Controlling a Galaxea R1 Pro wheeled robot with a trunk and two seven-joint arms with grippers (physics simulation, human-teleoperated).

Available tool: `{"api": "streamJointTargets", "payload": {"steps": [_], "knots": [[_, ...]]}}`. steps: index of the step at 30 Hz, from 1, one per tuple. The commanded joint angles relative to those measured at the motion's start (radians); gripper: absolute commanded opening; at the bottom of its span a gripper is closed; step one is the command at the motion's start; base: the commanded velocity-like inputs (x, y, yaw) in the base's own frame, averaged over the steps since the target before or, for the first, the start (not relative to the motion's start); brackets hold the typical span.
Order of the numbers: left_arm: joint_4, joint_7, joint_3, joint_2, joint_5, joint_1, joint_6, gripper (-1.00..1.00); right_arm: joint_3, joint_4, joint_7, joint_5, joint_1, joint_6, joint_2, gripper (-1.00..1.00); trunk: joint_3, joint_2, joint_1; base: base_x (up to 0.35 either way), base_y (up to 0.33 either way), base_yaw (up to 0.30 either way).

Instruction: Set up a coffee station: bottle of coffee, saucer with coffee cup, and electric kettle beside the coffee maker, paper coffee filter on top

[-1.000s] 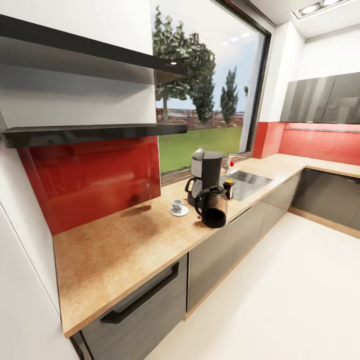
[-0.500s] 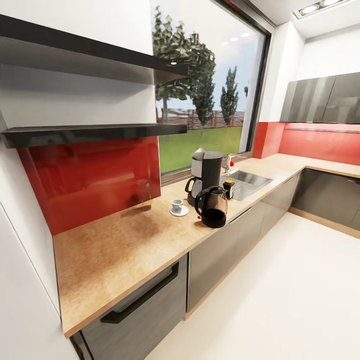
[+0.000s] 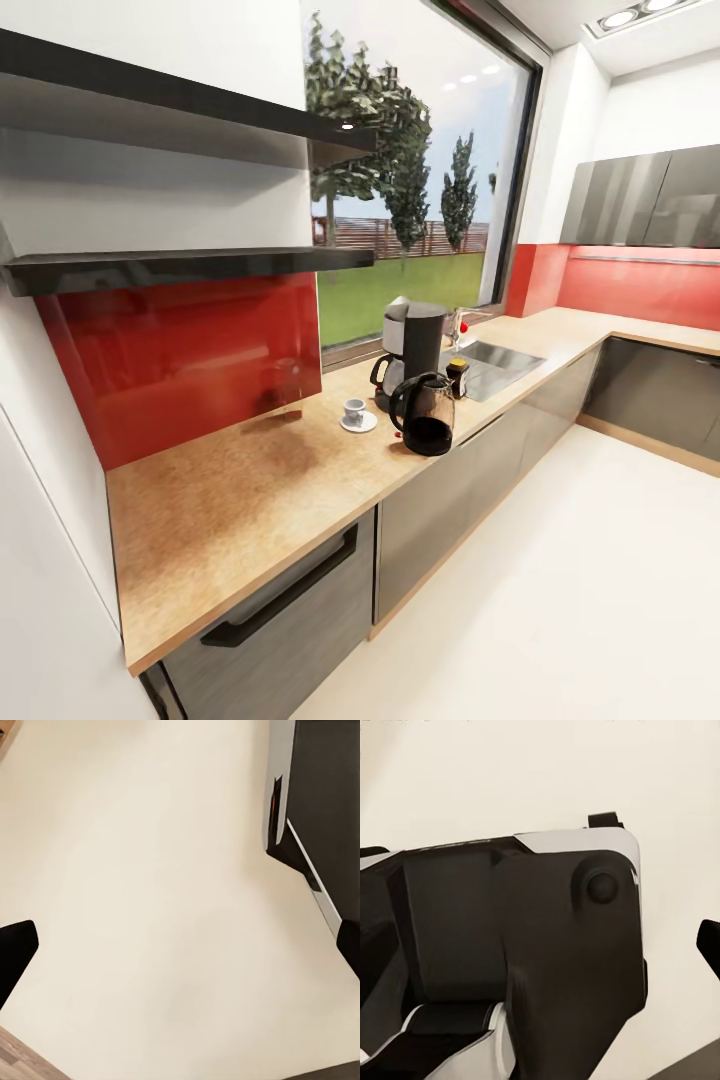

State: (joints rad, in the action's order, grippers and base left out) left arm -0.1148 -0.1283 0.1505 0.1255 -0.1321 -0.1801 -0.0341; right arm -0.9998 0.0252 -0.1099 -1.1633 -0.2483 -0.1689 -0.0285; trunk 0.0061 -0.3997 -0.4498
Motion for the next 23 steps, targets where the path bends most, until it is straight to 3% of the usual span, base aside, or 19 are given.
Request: {"api": "streamJointTargets", "payload": {"steps": [1,12,23], "knots": [[-0.002,-0.004,0.009,0.0,-0.011,-0.001,-0.001,1.0,-0.008,0.001,-0.002,-0.009,0.0,-0.001,-0.001,1.0,0.0,0.0,0.0,0.0,0.0,0.0],[-0.002,-0.004,0.007,0.0,-0.011,-0.001,-0.001,1.0,-0.008,0.001,-0.002,-0.009,0.0,0.152,-0.001,1.0,0.0,0.0,0.0,0.0,0.0,0.0],[-0.003,-0.004,0.009,-0.003,-0.011,-0.001,-0.001,1.0,-0.008,0.001,-0.002,-0.009,0.0,0.165,-0.001,1.0,0.0,0.0,0.0,0.0,0.0,0.0]]}}
